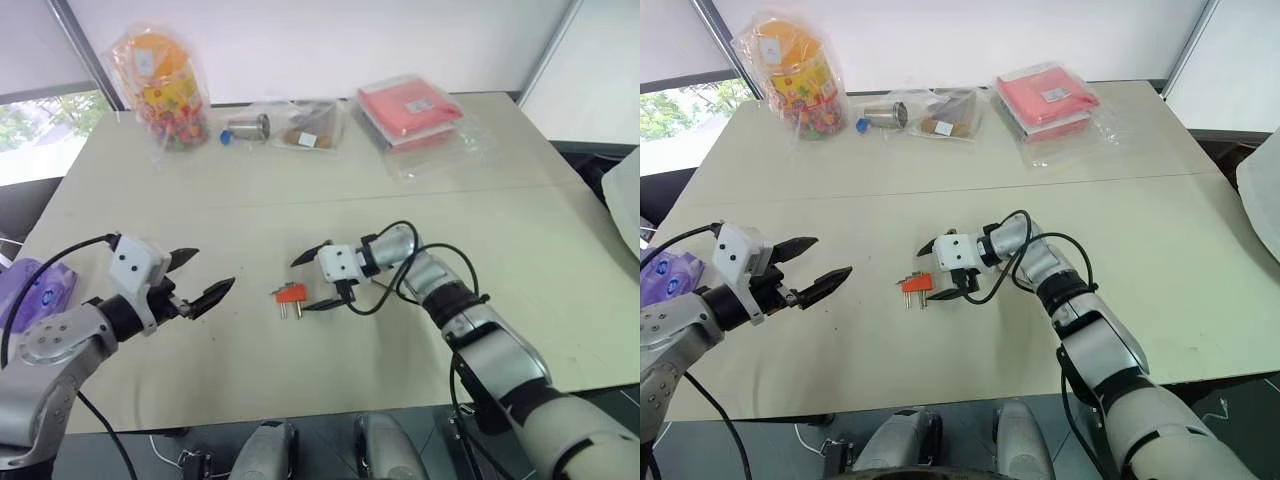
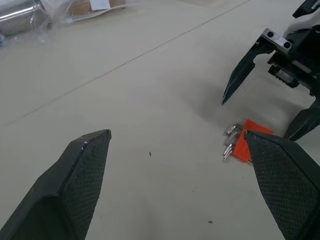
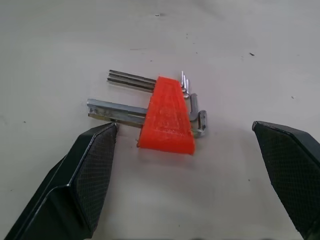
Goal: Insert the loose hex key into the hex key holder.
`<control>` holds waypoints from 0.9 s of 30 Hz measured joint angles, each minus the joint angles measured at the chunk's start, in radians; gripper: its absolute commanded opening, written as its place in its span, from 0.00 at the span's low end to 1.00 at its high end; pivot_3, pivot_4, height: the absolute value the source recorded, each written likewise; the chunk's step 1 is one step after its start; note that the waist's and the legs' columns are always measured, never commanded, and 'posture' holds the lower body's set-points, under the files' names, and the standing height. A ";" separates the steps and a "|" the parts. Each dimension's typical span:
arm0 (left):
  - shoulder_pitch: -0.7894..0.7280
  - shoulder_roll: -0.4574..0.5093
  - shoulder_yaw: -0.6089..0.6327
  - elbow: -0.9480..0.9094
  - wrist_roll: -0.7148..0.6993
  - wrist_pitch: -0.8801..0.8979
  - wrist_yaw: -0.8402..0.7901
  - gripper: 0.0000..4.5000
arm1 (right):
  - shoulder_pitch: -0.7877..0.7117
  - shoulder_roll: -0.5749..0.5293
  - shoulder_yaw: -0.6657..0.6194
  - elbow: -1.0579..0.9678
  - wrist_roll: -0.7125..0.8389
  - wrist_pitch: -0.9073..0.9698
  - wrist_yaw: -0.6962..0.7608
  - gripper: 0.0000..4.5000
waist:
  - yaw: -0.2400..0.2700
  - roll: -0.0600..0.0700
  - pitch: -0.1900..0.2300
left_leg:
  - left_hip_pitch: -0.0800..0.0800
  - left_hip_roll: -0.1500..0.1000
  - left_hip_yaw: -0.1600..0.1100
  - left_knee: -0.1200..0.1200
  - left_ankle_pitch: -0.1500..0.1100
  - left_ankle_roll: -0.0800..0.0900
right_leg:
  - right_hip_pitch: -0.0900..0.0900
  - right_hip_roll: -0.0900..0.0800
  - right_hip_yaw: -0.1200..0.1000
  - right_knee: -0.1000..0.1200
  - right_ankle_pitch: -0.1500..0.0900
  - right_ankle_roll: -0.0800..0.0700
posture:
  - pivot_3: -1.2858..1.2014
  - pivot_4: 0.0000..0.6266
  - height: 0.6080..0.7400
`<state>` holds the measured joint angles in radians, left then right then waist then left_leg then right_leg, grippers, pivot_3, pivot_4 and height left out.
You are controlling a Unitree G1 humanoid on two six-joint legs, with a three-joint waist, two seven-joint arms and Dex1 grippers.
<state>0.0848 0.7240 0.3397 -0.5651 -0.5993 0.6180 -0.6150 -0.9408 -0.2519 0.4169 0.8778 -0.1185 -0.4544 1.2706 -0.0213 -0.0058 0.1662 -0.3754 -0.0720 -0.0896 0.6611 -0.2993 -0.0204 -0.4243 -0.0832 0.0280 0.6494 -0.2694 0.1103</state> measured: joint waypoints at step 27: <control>-0.042 -0.038 -0.036 -0.062 -0.001 0.033 0.075 1.00 | -0.039 0.024 -0.064 0.182 -0.016 -0.002 0.014 0.61 | 0.005 0.000 -0.003 | 0.003 0.000 -0.001 0.000 0.001 -0.001 | 0.005 0.001 -0.001 0.000 0.001 -0.001 | 0.52 0.24 1.00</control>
<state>0.0427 0.6858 0.3041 -0.6269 -0.6001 0.6510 -0.5402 -0.9802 -0.2276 0.3527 1.0598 -0.1344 -0.4565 1.2850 -0.0162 -0.0057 0.1636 -0.3722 -0.0722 -0.0911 0.6615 -0.2987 -0.0214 -0.4197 -0.0825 0.0272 0.6495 -0.2686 0.1090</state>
